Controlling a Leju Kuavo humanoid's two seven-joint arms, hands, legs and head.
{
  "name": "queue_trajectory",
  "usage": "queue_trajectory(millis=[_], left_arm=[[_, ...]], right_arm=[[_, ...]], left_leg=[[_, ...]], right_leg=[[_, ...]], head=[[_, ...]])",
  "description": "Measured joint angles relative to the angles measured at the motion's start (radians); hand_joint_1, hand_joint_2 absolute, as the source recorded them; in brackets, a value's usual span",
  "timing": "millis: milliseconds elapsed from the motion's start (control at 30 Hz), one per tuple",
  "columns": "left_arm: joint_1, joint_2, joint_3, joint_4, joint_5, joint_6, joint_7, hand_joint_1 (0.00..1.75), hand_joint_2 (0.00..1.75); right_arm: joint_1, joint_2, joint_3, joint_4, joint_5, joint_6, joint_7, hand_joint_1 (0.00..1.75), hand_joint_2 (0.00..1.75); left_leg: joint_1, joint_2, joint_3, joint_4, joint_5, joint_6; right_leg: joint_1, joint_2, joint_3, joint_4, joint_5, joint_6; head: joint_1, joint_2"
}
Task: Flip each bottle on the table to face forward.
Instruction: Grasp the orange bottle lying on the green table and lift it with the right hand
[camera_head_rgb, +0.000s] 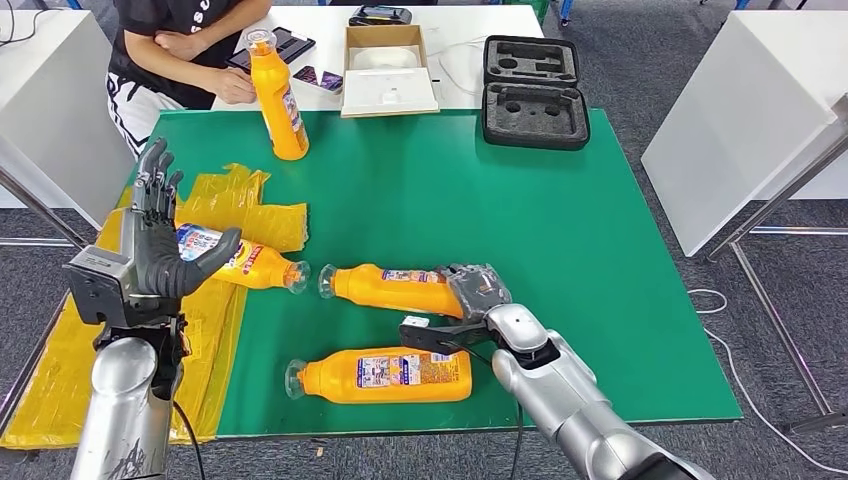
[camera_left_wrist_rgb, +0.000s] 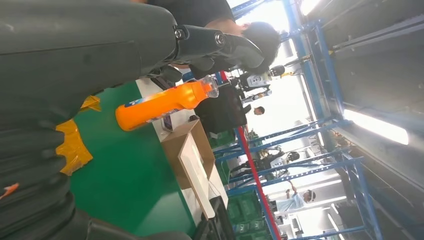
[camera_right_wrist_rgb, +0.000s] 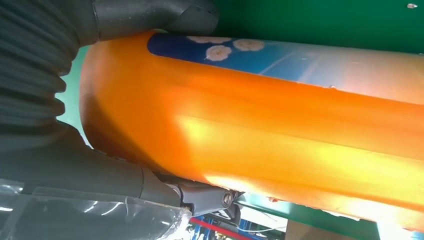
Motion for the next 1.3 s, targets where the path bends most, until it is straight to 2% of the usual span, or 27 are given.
queue_trajectory(millis=[167, 333, 567, 633, 833, 1000, 1300], left_arm=[[0.003, 0.000, 0.000, 0.000, 0.000, 0.000, 0.000, 0.00, 1.75], [0.016, 0.000, 0.000, -0.001, 0.001, 0.008, -0.005, 0.00, 1.75], [0.042, -0.001, 0.000, -0.020, 0.005, 0.013, -0.011, 0.00, 1.75], [0.054, -0.001, 0.000, -0.028, 0.022, -0.010, -0.007, 0.00, 1.75], [0.062, -0.001, -0.030, -0.033, 0.080, -0.164, 0.028, 0.00, 1.75], [0.051, 0.000, -0.083, -0.033, 0.072, -0.202, 0.045, 0.00, 1.75], [-0.002, -0.008, -0.180, -0.023, 0.053, -0.231, 0.063, 0.00, 1.75]], right_arm=[[0.002, 0.005, -0.012, 0.003, -0.008, -0.014, -0.004, 1.75, 1.75], [0.041, 0.014, -0.054, -0.022, -0.066, -0.100, -0.027, 1.75, 1.75], [0.160, 0.026, -0.152, -0.243, -0.231, -0.231, -0.109, 1.75, 1.75], [0.198, 0.033, -0.180, -0.322, -0.285, -0.258, -0.143, 1.75, 1.75], [0.278, 0.055, -0.241, -0.477, -0.454, -0.331, -0.273, 1.75, 1.75], [0.313, 0.074, -0.264, -0.534, -0.569, -0.342, -0.354, 1.75, 1.75], [0.309, 0.099, -0.272, -0.548, -0.649, -0.309, -0.411, 1.75, 1.75]], left_leg=[[0.000, 0.000, 0.000, 0.000, 0.000, 0.000], [0.000, 0.000, 0.000, 0.000, 0.000, 0.000], [0.000, 0.000, -0.002, 0.000, 0.000, 0.000], [0.000, 0.000, -0.003, 0.000, -0.001, 0.000], [0.000, 0.000, -0.003, 0.000, -0.001, -0.001], [0.000, 0.000, -0.003, 0.000, -0.001, -0.001], [0.000, 0.000, -0.003, 0.000, -0.001, 0.000]], right_leg=[[0.000, 0.000, 0.000, 0.000, 0.000, 0.000], [0.000, 0.000, 0.000, 0.000, 0.000, 0.000], [0.000, 0.000, -0.002, 0.000, 0.000, 0.000], [0.000, 0.000, -0.002, 0.000, 0.000, 0.000], [0.000, 0.000, -0.003, 0.000, -0.001, 0.000], [0.000, 0.000, -0.003, 0.000, 0.000, 0.000], [0.000, 0.000, -0.002, 0.000, 0.000, 0.000]], head=[[0.000, 0.000], [0.000, 0.000], [0.000, 0.000], [0.000, 0.000], [0.000, 0.000], [0.000, 0.000], [0.000, 0.000]])
